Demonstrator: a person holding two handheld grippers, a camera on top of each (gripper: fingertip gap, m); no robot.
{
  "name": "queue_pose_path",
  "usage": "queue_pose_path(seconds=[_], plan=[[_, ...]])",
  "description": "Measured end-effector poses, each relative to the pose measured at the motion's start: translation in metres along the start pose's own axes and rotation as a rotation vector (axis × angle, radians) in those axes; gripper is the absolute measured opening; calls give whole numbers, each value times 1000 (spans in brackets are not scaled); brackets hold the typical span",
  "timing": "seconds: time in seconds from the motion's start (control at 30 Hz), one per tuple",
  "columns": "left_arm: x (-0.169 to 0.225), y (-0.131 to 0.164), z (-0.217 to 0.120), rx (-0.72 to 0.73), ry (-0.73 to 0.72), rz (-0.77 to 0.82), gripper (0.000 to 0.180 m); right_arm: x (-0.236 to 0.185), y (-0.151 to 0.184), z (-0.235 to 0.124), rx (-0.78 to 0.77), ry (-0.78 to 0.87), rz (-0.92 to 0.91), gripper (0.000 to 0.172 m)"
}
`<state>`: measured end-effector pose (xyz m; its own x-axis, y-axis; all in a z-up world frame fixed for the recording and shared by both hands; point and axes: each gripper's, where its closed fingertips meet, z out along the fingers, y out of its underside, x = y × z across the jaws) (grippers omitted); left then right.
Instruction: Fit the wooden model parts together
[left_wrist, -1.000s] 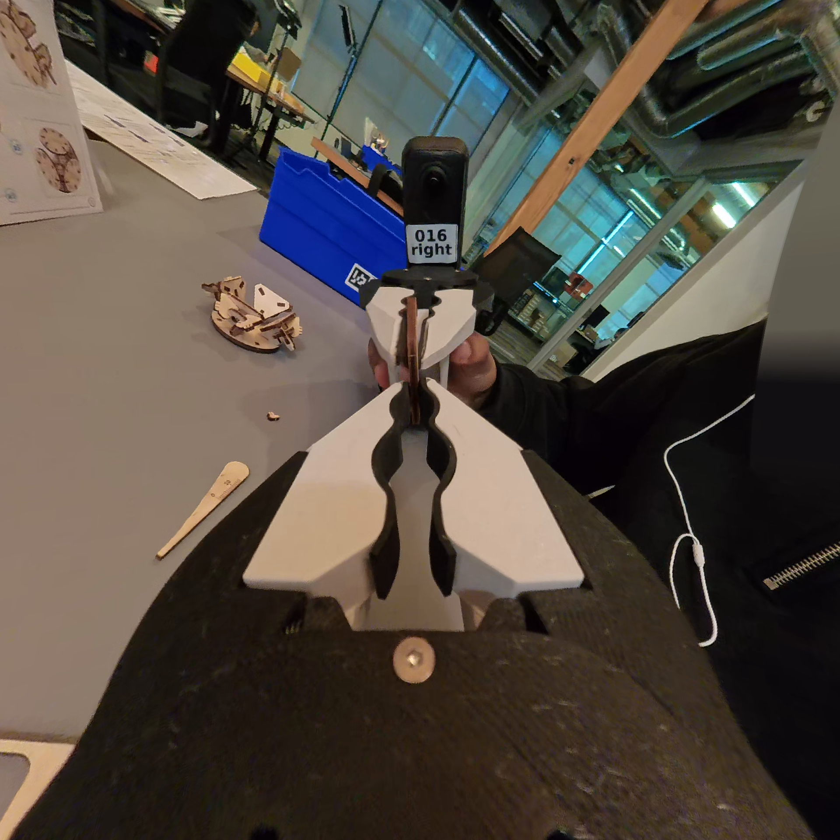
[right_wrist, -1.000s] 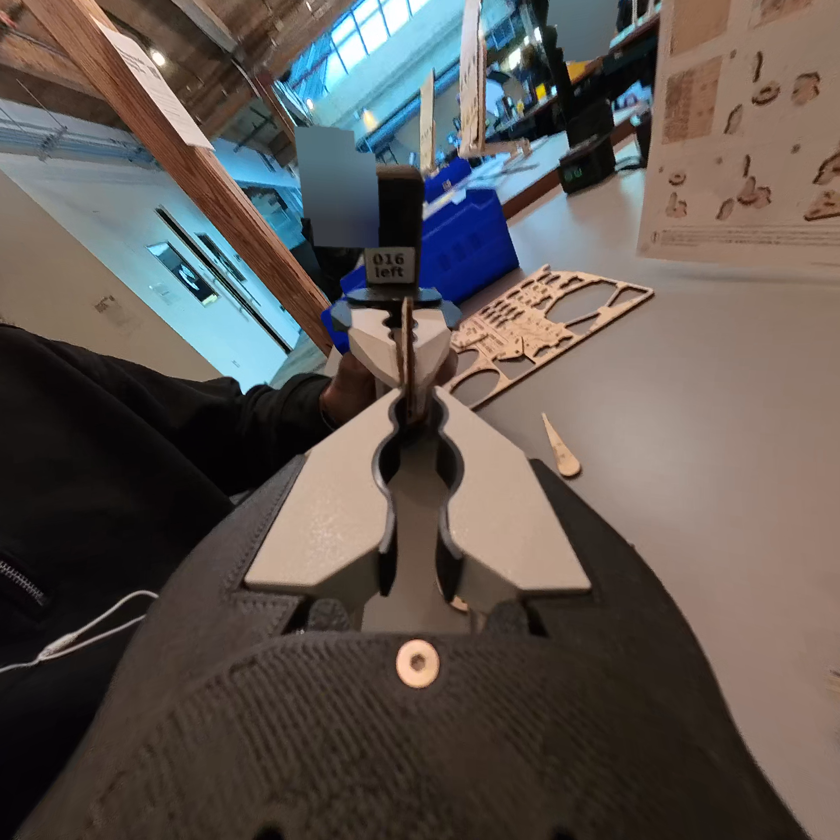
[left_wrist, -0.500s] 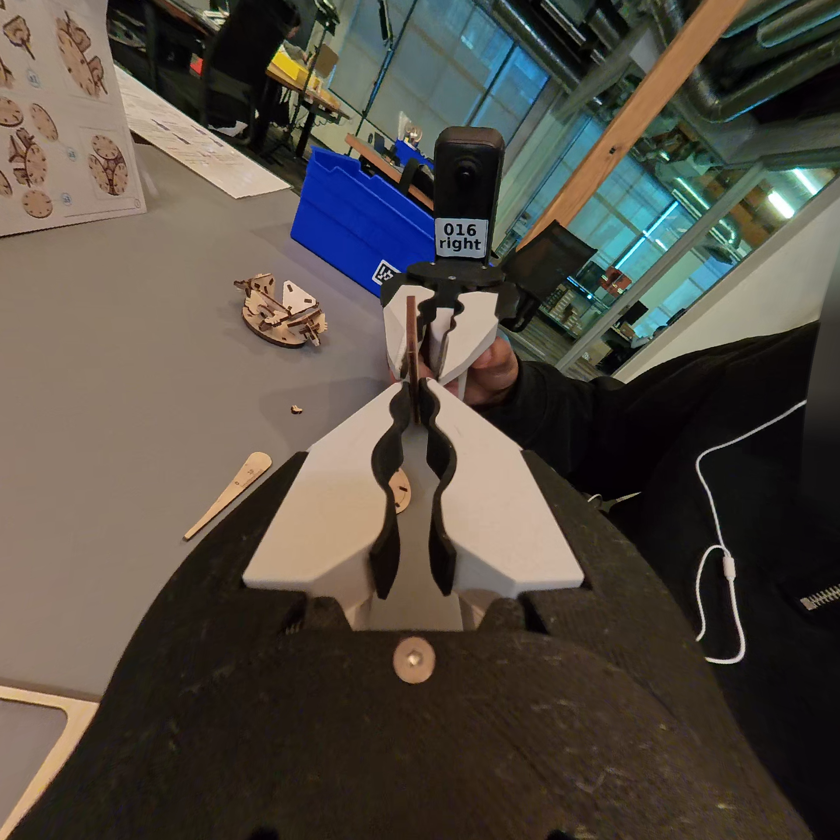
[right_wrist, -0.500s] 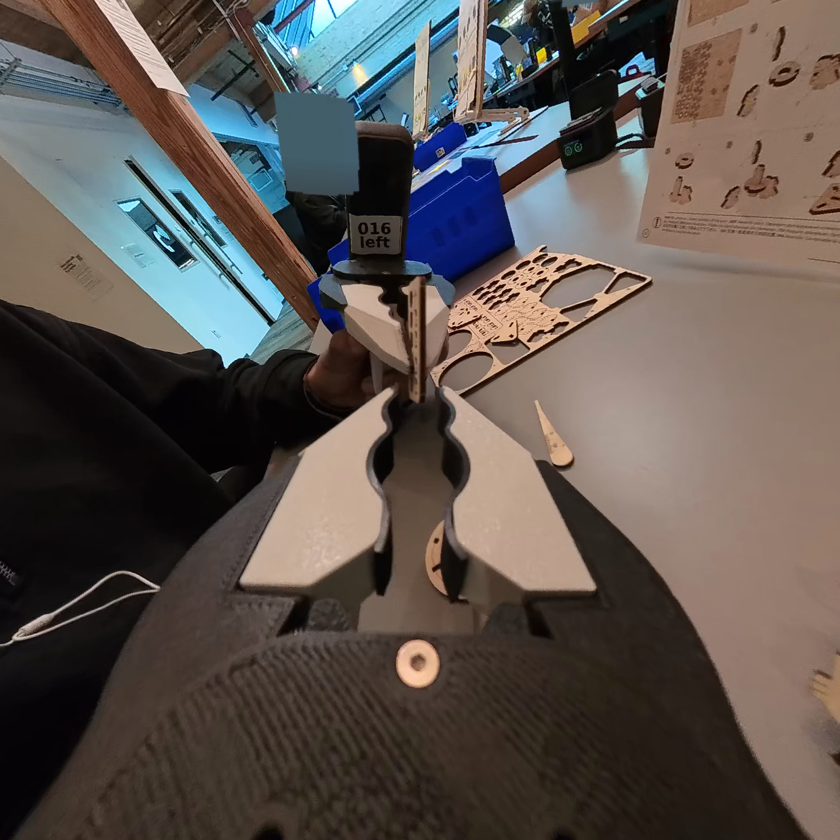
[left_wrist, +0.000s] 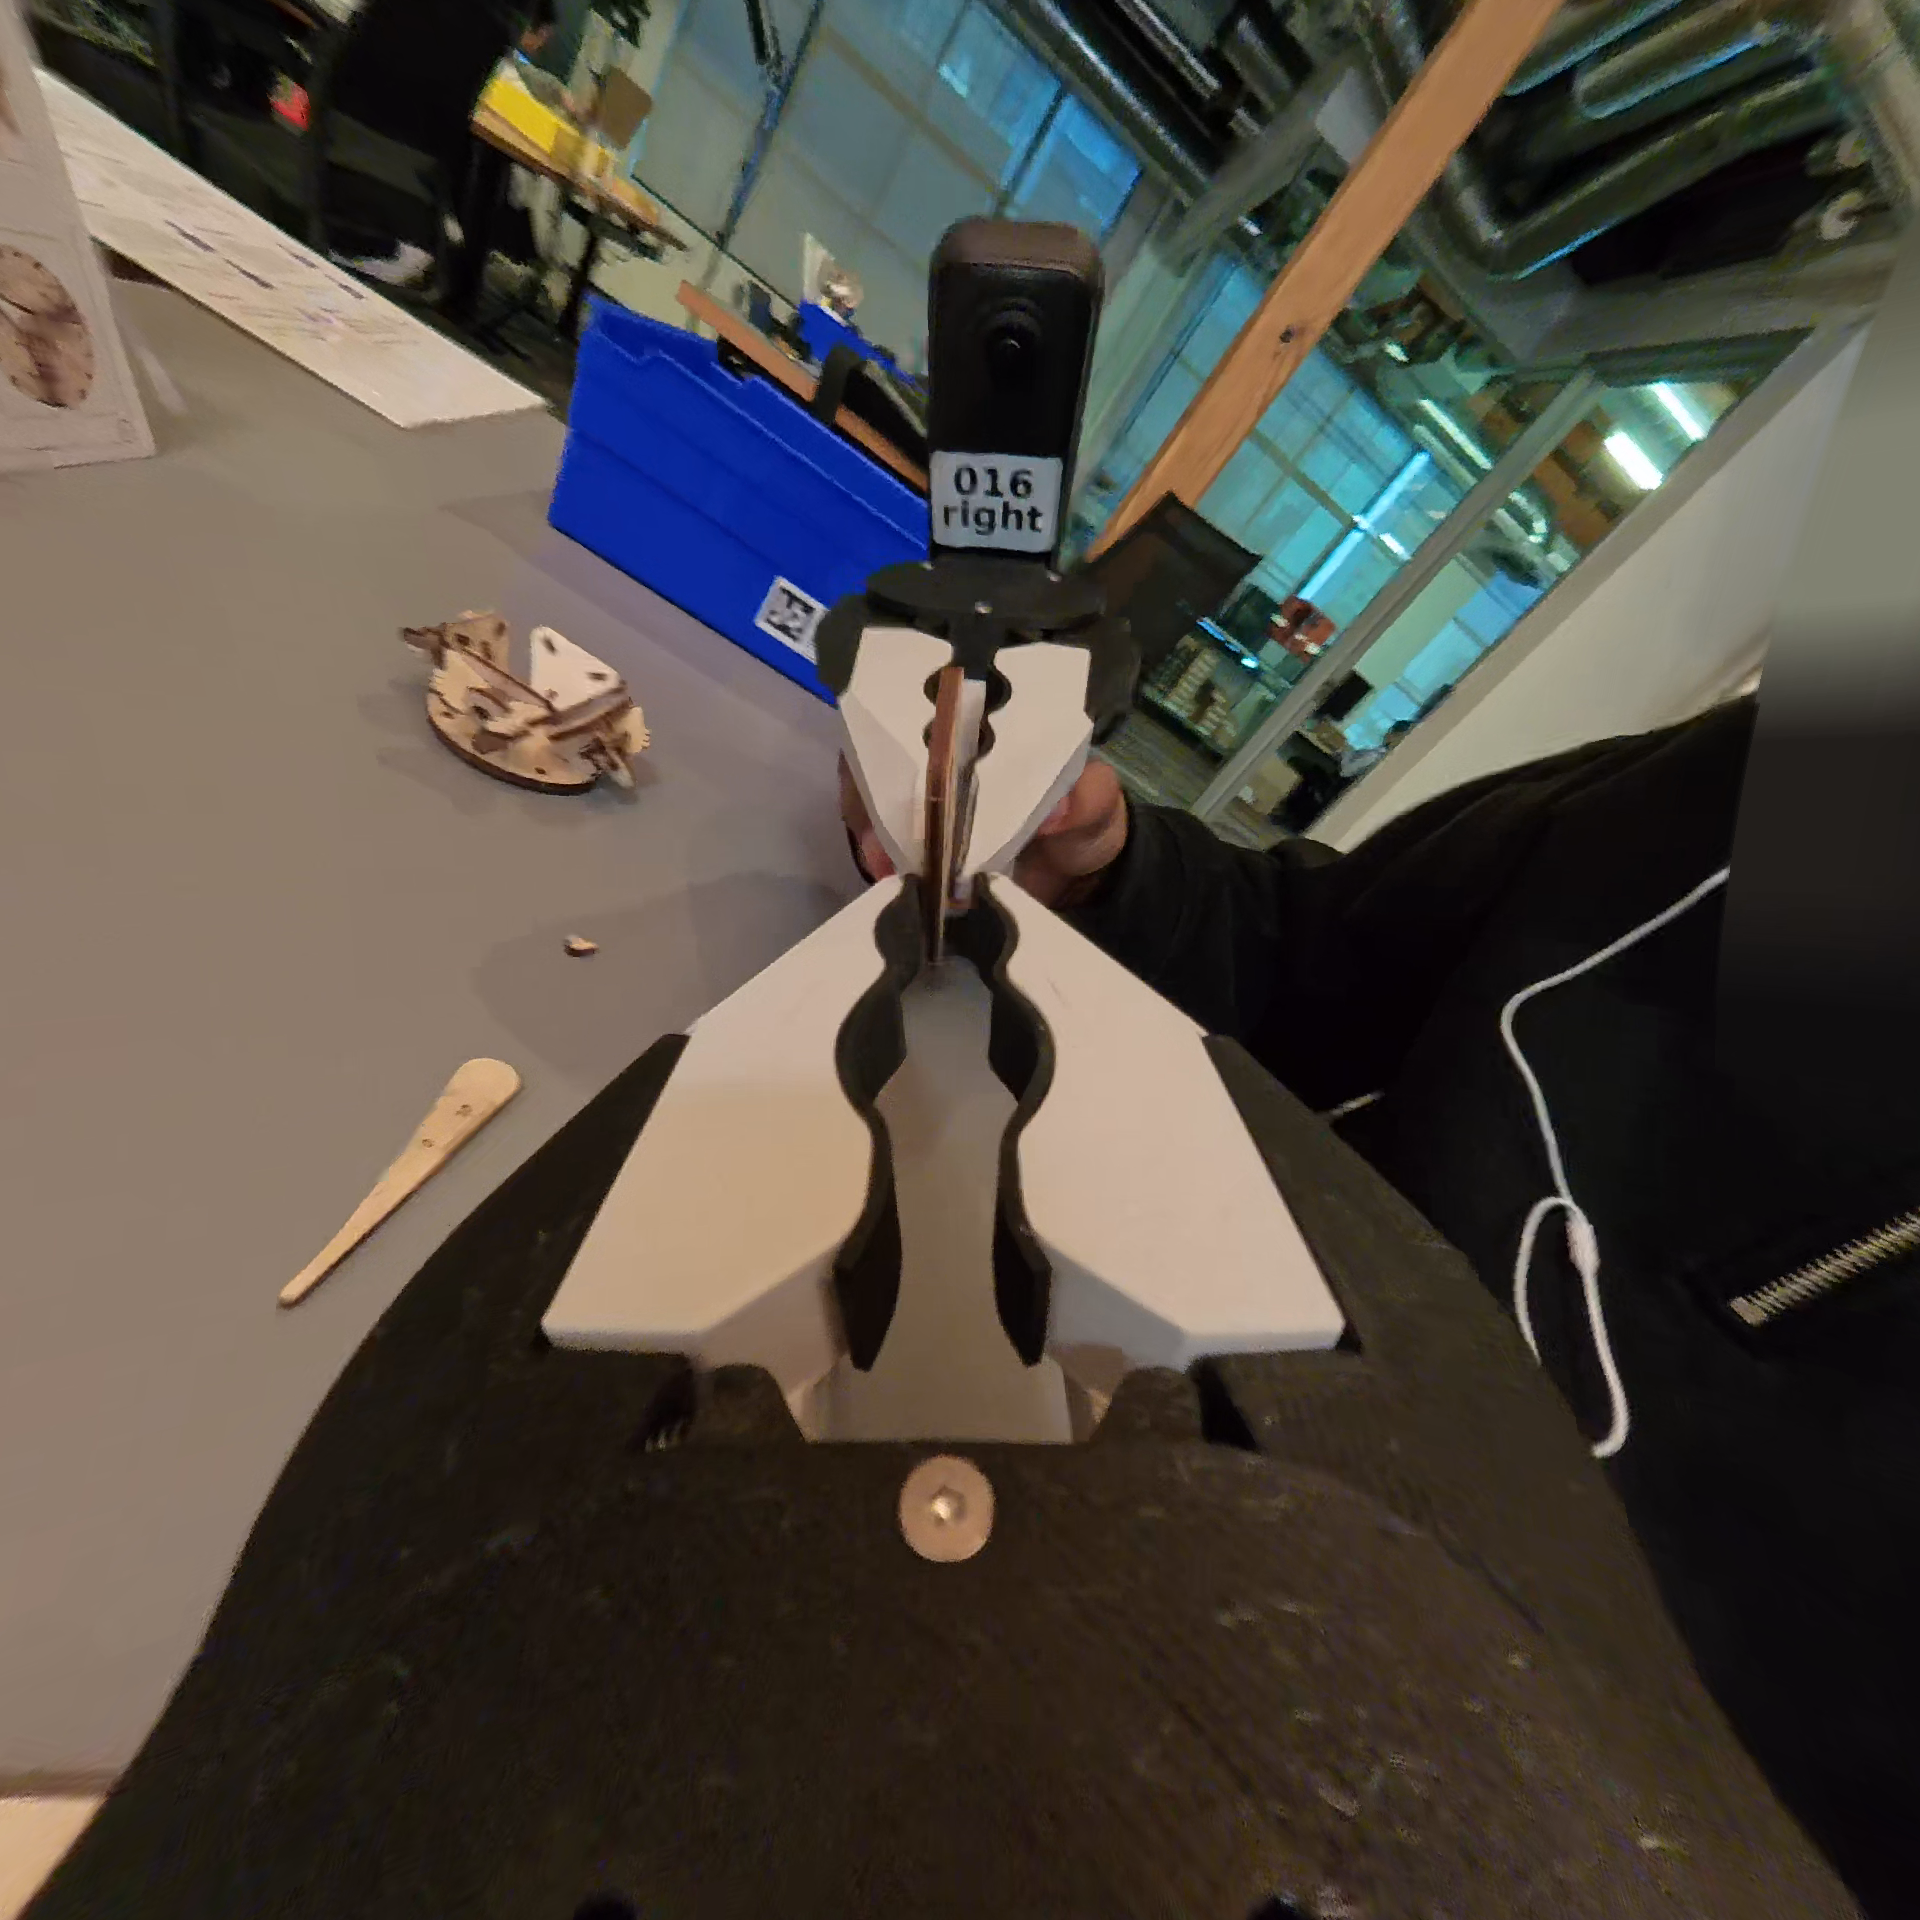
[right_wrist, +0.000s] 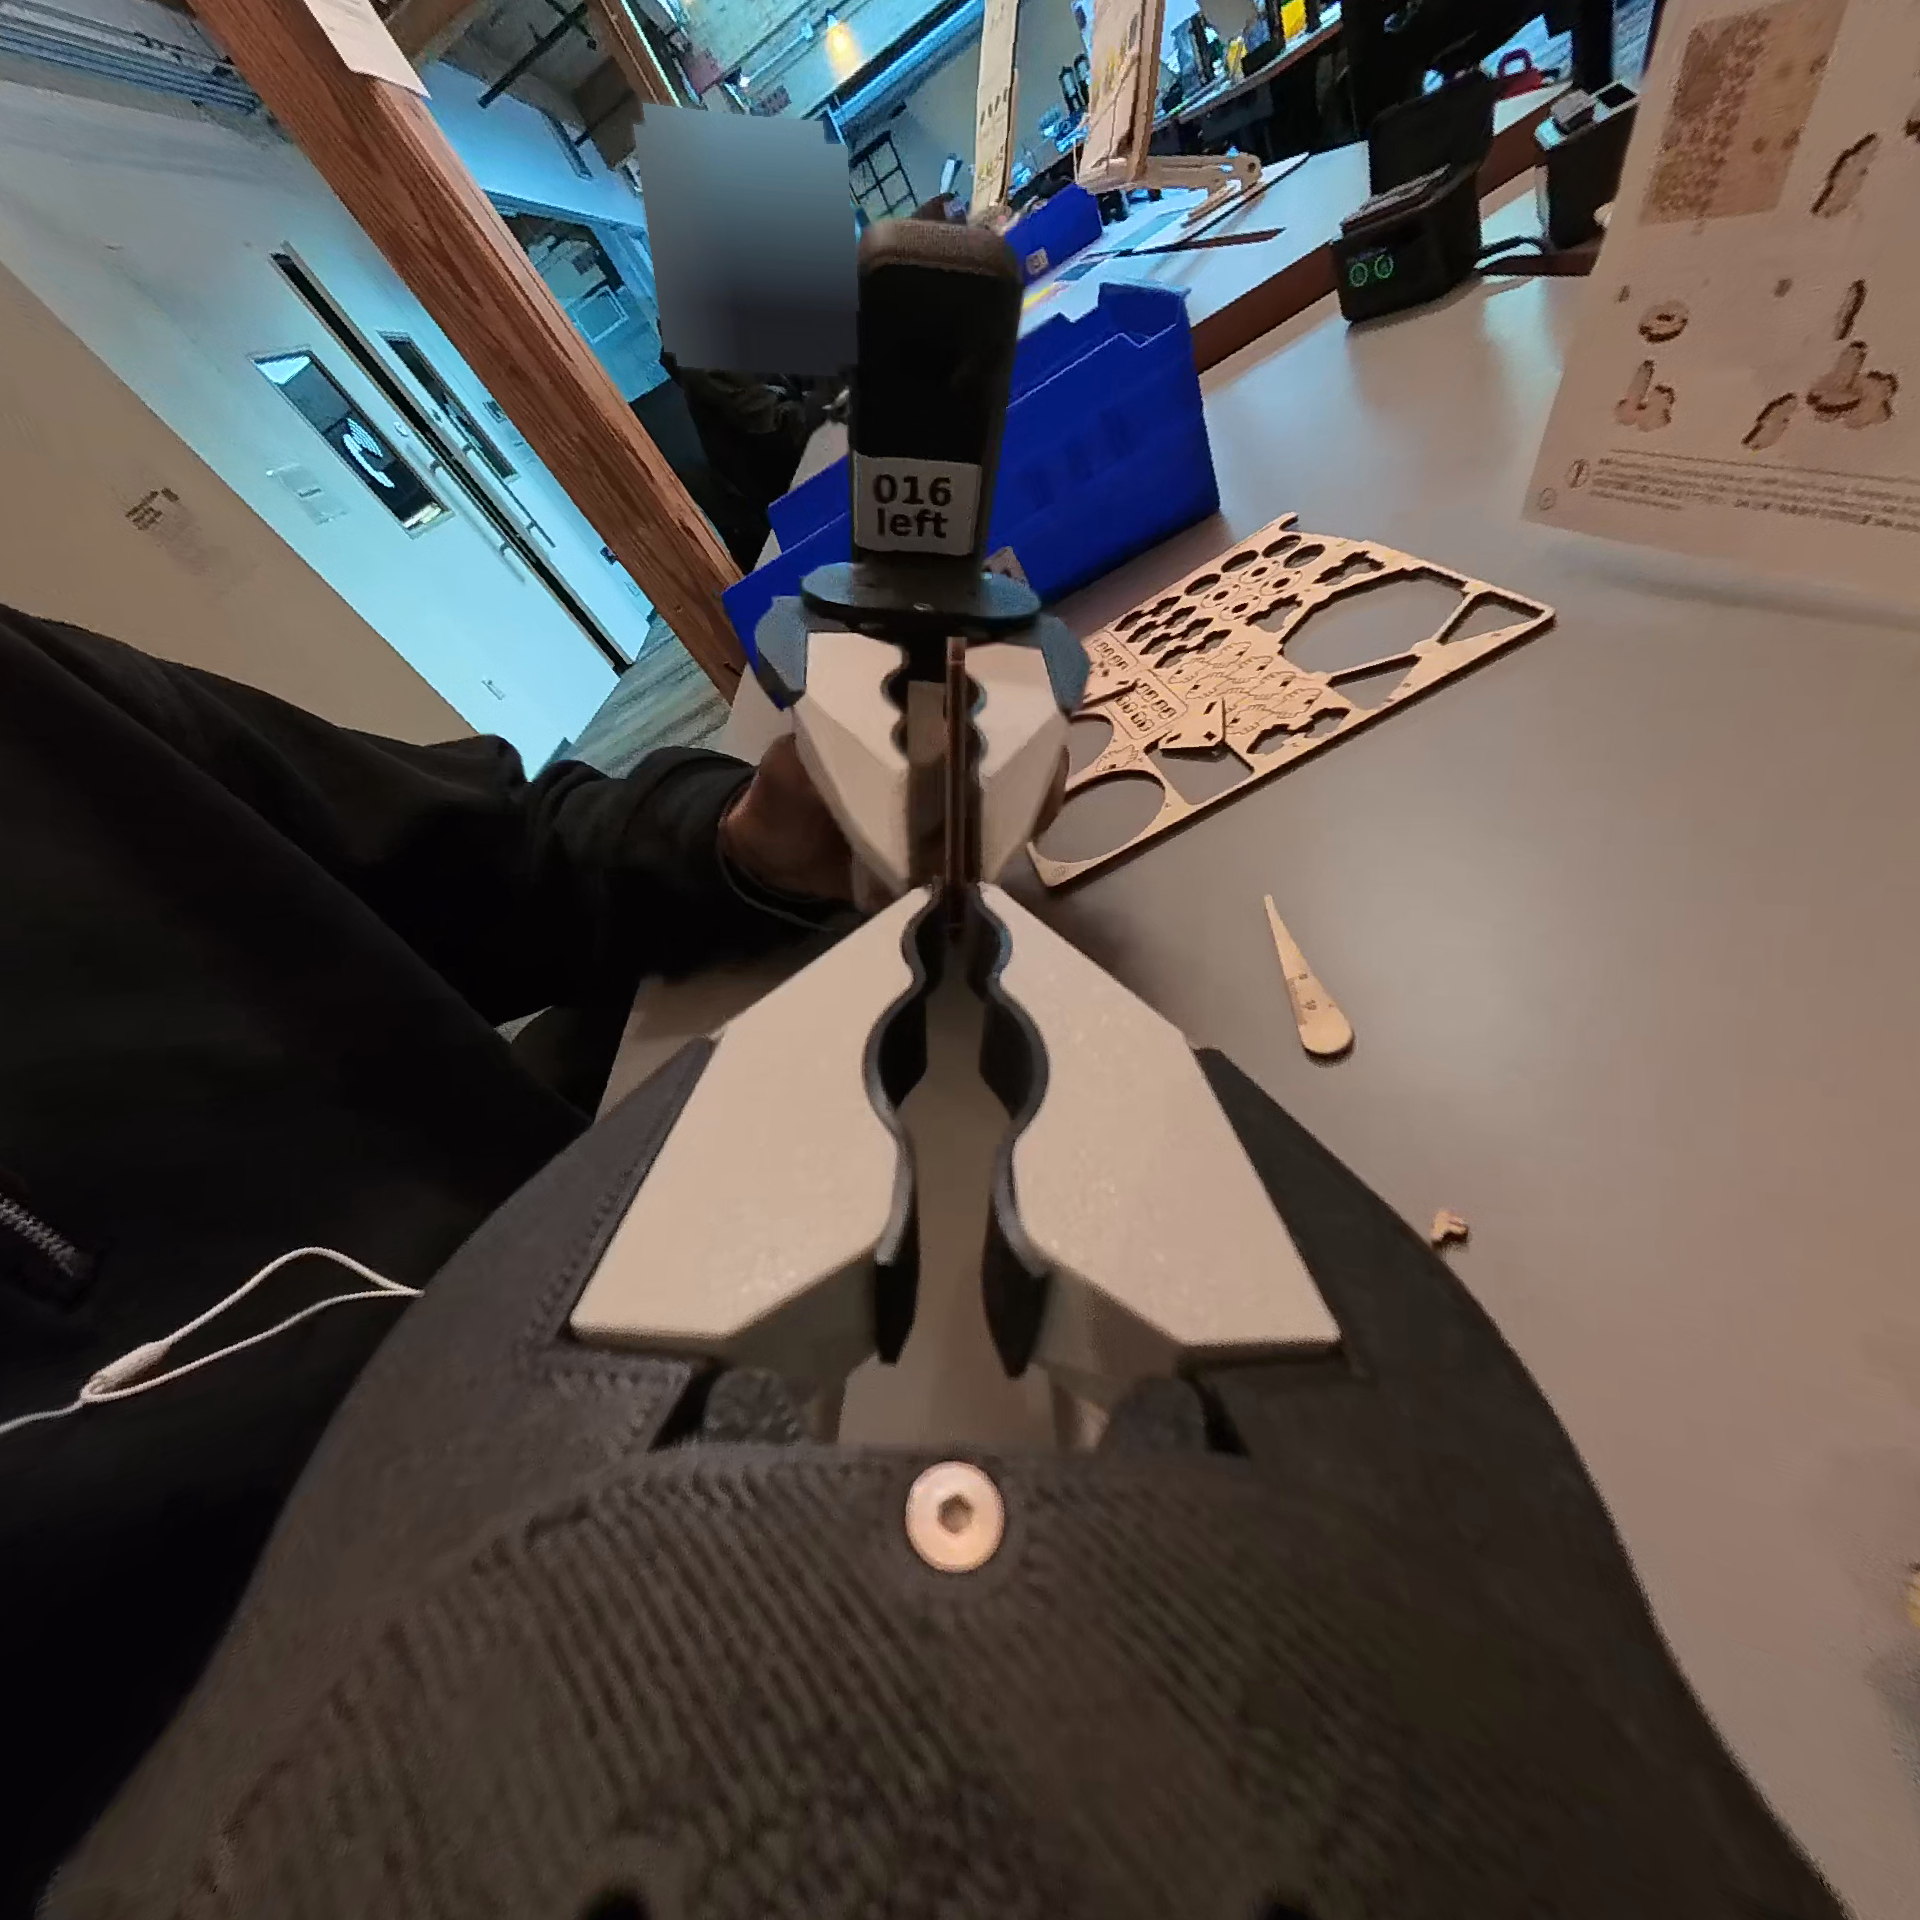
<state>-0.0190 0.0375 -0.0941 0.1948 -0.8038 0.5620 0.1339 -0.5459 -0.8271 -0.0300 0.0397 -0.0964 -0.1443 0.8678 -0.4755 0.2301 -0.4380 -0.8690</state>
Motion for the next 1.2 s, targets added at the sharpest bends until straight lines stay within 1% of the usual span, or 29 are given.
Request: queue_pose_path(seconds=[0.03, 0.07, 0.23, 0.4, 0.7, 1.0, 1.1, 1.2], plan=[[1, 3, 3, -14, 16, -18, 9, -1, 0, 0, -4, 5, -12, 0], [0, 4, 4, -14, 2, -20, 6, 0, 0, -1, -11, 12, -19, 0], [-1, 5, 3, -41, -36, 42, 5, 1, 1, -1, -10, 0, -9, 0], [-3, 8, 3, -53, -30, 15, 3, 2, 2, -1, -9, -4, -3, 0], [-8, 9, 3, -73, -71, 28, 0, 7, 2, -2, 12, -17, 43, 1], [-17, 13, -1, -114, -120, -18, 0, 15, 6, -3, 2, 12, 18, 2], [-18, 15, -1, -128, -128, -33, 1, 15, 6, -2, -2, 9, 15, 4], [-19, 17, -1, -142, -139, -31, 1, 16, 8, -1, -16, 37, -18, 4]])
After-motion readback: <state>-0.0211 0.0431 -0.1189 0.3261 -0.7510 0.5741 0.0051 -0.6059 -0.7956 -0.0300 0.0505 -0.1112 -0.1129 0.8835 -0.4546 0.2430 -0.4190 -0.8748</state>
